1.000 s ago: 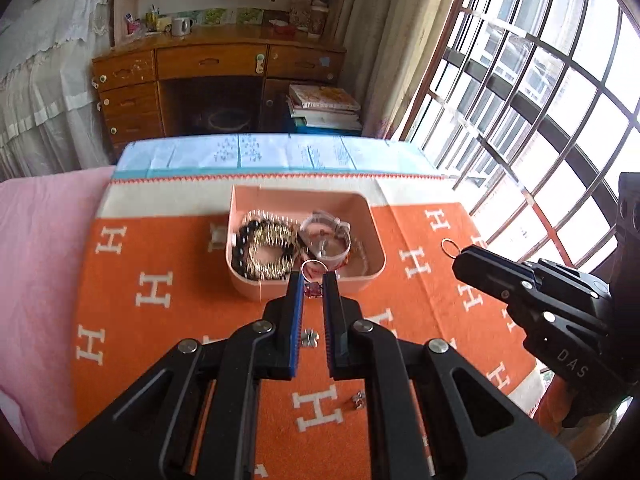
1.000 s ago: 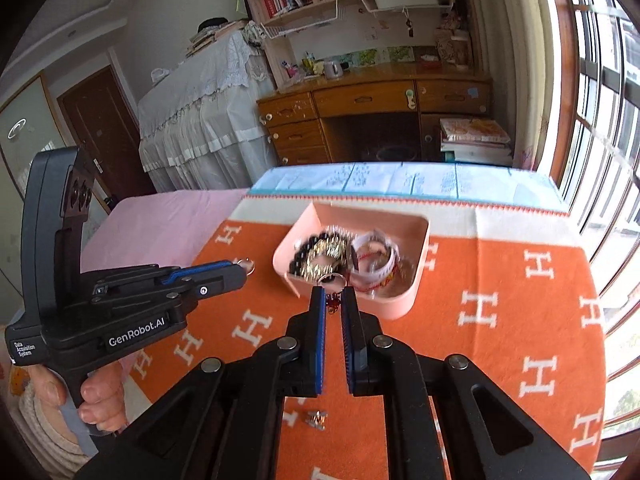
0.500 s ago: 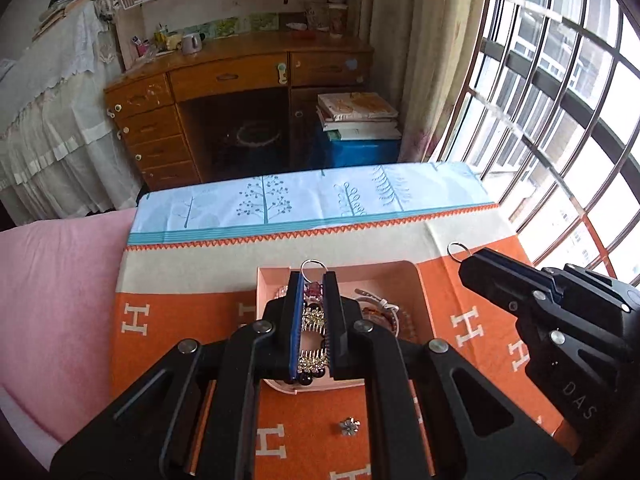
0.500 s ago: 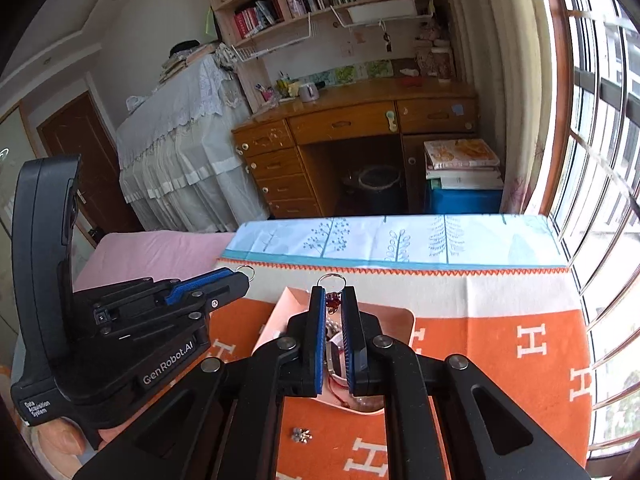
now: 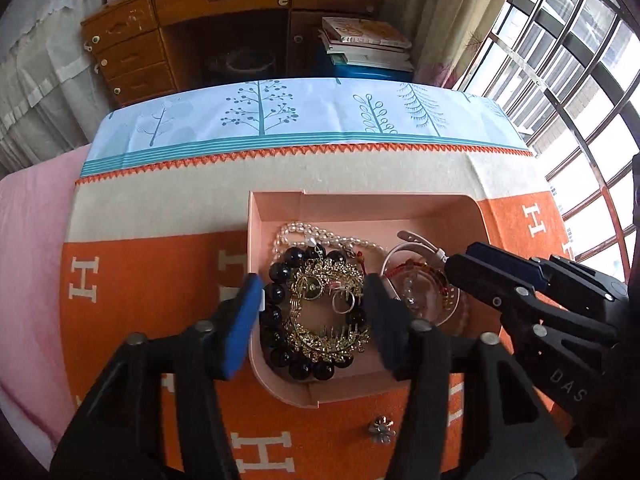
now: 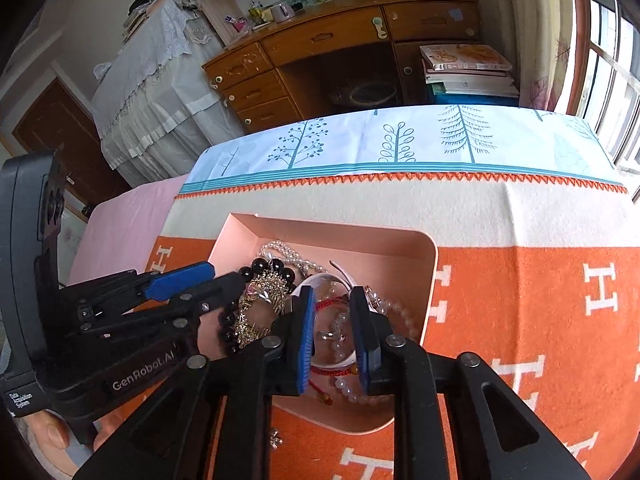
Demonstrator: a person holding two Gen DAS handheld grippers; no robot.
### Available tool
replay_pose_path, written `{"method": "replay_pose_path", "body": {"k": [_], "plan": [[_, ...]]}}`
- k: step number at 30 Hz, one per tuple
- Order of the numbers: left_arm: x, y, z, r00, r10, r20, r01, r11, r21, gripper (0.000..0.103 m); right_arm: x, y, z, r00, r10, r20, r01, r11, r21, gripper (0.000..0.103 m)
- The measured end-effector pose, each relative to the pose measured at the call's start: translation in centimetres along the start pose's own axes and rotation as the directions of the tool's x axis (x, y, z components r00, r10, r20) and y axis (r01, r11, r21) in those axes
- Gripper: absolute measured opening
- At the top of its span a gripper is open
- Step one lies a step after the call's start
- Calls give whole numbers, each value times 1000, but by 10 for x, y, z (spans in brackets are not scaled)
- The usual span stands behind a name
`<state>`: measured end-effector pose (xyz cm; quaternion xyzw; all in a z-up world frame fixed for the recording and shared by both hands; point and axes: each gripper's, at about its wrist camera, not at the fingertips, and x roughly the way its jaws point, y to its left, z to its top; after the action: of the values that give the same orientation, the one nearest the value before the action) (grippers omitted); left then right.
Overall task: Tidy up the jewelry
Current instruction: 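Carry both rings into the pink tray and open both tools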
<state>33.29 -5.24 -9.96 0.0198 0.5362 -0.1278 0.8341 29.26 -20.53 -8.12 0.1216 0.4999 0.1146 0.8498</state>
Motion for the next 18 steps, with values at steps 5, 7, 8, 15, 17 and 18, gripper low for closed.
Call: {"method": "replay_pose_path", "body": {"k": [5, 7, 8, 15, 17, 18], "plan": [[-14, -4, -7, 999, 34, 15, -34, 999, 19, 71, -15, 6, -4, 999, -3, 38, 3, 1000, -15, 27], [-24, -7, -12, 999, 39, 31, -40, 999, 35, 71, -30, 11, -9, 998, -7, 57, 8, 1000, -30, 27], [-31, -9, -14, 998, 45, 40, -46, 998, 43, 72, -36, 14, -12, 998, -7, 67, 9, 999, -41, 27], [-78, -14, -43, 995, 23, 100, -29, 998, 55, 72, -80, 34, -39, 994, -3, 112, 16, 993, -113, 27], [-92, -15, -54, 993, 21, 120, -28, 998, 56, 72, -91, 39, -51, 993, 1, 120, 15, 991, -134, 27], [-97, -15, -60, 992, 23, 126, -31, 998, 58, 71, -98, 41, -58, 992, 3, 125, 15, 989, -144, 27]]}}
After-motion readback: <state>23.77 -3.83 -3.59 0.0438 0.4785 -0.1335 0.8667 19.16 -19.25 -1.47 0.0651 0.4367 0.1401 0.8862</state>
